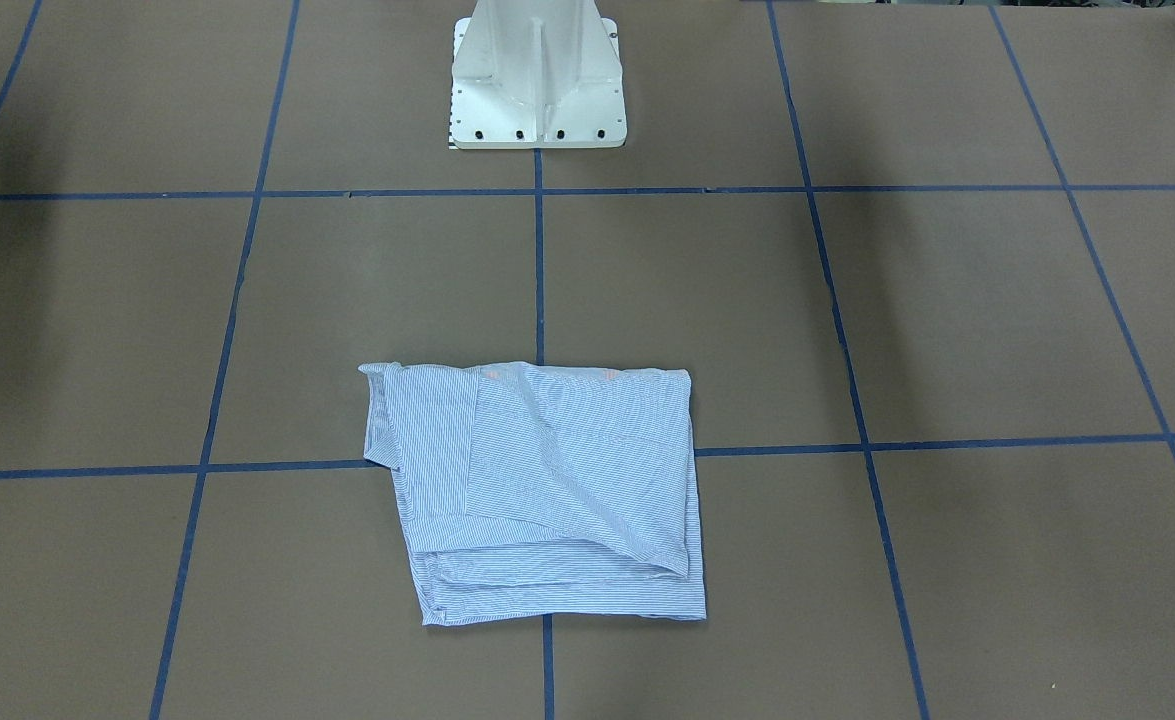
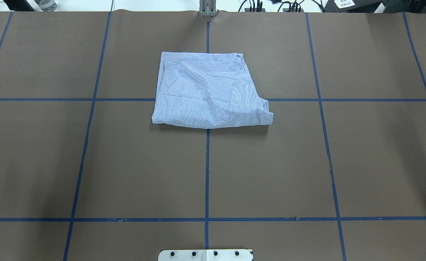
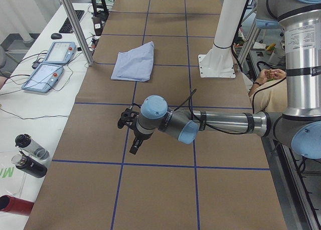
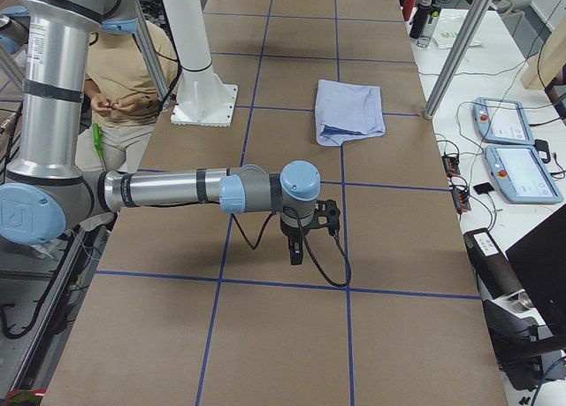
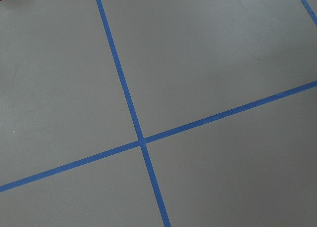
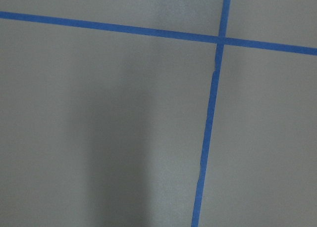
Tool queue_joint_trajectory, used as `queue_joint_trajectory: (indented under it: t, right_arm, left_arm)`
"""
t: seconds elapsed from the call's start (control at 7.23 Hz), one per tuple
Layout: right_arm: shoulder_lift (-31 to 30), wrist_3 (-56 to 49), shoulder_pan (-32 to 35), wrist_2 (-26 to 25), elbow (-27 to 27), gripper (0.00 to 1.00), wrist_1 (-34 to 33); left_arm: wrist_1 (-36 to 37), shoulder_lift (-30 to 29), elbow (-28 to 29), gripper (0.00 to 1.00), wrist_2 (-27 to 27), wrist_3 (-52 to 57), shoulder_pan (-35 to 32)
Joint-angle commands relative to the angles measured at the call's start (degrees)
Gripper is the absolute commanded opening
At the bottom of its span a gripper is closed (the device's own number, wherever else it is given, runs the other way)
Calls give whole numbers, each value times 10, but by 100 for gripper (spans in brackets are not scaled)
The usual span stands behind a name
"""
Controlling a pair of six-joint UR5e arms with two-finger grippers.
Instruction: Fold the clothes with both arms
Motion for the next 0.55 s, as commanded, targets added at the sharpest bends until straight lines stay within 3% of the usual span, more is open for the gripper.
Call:
queue_joint_trajectory:
  t: [0.0,0.42]
  right_arm:
    - [-4,-1,1,-8,-21,100,5]
    - [-3,-2,14,-7,-22,100,5]
  left_arm:
    - [1,-3,-1,100,0,-1,2]
    - [2,-4,-12,100,0,1,2]
